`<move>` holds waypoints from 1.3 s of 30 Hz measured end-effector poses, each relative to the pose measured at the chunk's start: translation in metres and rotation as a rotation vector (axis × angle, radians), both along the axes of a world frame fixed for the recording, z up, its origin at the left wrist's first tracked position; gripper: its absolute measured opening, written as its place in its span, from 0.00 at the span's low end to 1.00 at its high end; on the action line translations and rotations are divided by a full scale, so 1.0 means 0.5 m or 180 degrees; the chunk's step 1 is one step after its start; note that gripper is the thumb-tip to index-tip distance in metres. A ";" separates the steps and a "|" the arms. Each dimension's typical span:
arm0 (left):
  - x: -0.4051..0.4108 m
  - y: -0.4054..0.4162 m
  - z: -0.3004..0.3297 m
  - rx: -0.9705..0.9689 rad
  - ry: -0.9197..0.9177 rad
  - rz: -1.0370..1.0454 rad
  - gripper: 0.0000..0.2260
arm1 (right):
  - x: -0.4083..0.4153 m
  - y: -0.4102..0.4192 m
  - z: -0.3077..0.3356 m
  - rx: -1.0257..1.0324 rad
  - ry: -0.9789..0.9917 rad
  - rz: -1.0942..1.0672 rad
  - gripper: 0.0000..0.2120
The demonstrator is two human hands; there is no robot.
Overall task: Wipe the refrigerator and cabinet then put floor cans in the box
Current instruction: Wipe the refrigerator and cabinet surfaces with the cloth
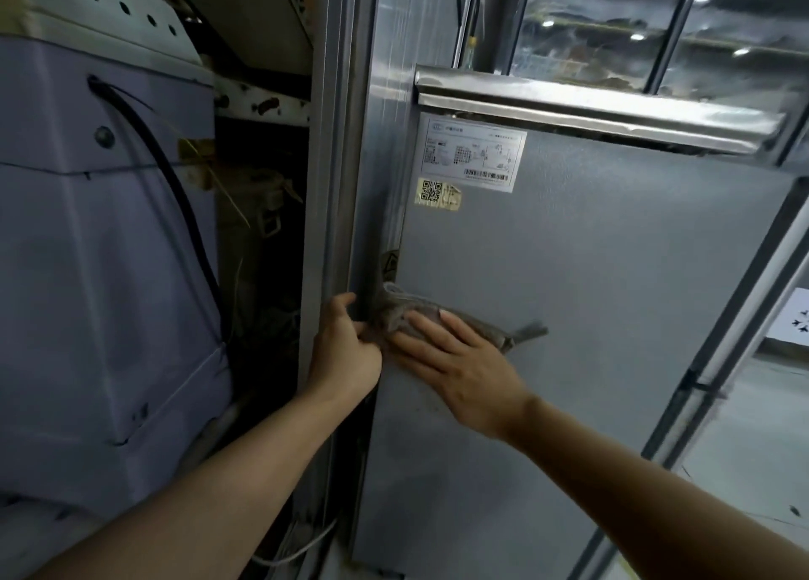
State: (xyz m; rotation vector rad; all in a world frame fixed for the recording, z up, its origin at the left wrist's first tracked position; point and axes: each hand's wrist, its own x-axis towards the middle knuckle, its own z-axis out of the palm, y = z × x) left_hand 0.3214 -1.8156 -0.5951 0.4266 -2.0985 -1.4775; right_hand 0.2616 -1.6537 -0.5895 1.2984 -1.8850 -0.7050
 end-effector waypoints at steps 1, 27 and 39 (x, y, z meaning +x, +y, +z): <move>0.006 0.004 -0.002 -0.0107 -0.0062 -0.0069 0.26 | 0.000 0.009 0.005 0.0079 0.0041 -0.0004 0.27; 0.002 0.243 0.058 -0.2320 0.0685 0.0080 0.36 | -0.051 0.298 0.104 -0.1680 -0.0036 -0.0137 0.30; -0.017 0.338 0.074 -0.2753 0.0829 -0.0163 0.35 | -0.032 0.376 0.046 -0.2234 0.0130 -0.0411 0.27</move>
